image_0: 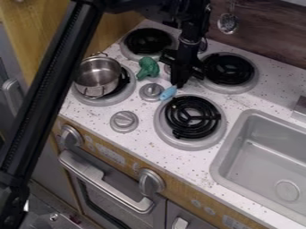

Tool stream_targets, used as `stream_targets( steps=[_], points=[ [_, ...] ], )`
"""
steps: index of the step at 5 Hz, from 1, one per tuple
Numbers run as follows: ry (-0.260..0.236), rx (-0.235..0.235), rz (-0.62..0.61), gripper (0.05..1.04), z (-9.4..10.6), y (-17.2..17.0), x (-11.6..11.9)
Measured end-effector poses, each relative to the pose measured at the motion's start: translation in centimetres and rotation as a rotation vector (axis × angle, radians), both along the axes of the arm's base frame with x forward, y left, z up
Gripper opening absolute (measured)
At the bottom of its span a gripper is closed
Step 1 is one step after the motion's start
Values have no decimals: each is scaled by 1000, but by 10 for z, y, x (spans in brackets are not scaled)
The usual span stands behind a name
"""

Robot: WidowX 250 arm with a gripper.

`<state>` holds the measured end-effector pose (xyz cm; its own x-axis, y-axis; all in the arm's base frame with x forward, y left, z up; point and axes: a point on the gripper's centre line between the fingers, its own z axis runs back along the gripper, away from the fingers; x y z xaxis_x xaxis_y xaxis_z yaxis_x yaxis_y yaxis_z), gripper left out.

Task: Moved the blue spatula to the left burner

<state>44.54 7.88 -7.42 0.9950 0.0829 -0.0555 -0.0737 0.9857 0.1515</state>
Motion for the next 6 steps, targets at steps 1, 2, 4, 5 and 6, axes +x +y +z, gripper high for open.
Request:
stream_targets(
  steps=[1,2,4,5,6],
  points=[
    [-31,-15,-17,98,5,-3,-5],
    [-73,-44,-10,97,16,-12,-16],
    [-76,-62,-13,86,24,-30,-39],
    [-45,-53,-34,86,25,-42,-51],
    [-22,-45,-18,86,24,-43,-67]
  ],
)
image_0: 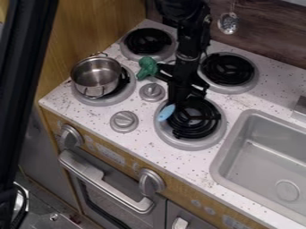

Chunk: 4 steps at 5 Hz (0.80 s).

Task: Moved the blue spatula to the left burner

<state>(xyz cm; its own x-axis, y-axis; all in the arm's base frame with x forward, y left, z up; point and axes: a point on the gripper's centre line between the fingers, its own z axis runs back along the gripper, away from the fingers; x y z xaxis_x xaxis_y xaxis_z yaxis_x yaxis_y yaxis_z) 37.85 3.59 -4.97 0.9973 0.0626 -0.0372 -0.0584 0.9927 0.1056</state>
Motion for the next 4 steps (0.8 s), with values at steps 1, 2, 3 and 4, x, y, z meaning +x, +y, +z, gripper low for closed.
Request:
stream_targets(
  steps=[1,2,3,4],
  points=[
    [-2,4,40,80,-1,4,-10],
    [-18,-22,27,54,0,1,-16],
    [-40,-51,-17,54,0,-9,-19],
    [-39,-51,-23,68,0,-11,-19]
  ],
)
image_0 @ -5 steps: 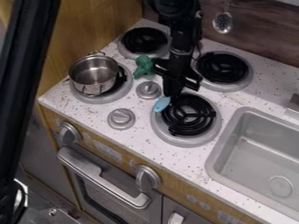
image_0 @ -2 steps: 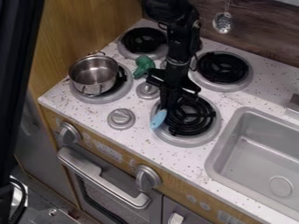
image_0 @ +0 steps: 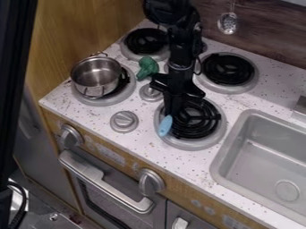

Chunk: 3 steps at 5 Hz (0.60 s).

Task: Moved the blue spatula to the left burner

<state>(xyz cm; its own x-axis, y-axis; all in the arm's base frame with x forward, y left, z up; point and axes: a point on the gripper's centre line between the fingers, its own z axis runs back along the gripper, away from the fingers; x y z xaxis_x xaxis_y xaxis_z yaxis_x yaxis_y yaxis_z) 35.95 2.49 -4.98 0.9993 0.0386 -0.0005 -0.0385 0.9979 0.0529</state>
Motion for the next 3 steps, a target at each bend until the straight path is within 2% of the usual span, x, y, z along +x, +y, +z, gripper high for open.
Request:
stream_targets(
  steps=[1,2,3],
  points=[
    [-5,11,12,204,1,-3,2],
    [-11,28,-16,458,3,-6,1],
    [-58,44,-7,775,24,-7,6]
  ],
)
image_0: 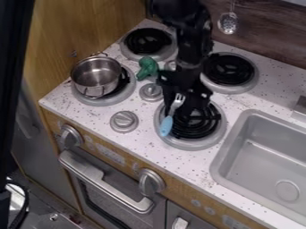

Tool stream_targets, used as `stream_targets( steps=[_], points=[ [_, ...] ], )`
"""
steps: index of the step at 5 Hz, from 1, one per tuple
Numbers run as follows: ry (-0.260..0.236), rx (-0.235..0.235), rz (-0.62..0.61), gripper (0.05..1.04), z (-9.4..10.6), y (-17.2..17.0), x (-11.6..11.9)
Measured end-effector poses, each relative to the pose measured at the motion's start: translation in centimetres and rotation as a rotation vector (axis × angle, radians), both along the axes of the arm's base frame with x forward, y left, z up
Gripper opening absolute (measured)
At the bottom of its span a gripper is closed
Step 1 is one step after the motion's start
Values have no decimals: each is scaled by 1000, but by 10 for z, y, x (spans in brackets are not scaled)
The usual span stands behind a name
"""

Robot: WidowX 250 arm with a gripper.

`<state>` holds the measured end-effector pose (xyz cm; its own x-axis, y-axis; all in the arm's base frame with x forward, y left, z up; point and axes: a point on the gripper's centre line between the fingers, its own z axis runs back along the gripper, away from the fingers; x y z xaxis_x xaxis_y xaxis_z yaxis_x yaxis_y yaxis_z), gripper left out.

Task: Moved the blue spatula to the left burner

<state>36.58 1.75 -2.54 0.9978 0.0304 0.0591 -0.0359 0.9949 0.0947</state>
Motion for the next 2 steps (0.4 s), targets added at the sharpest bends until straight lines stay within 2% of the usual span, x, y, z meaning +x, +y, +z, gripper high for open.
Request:
stream_targets(
  steps=[1,2],
  points=[
    [-10,-21,20,991,7,-4,0],
    [34,-40,43,997,9,-3,-7]
  ],
)
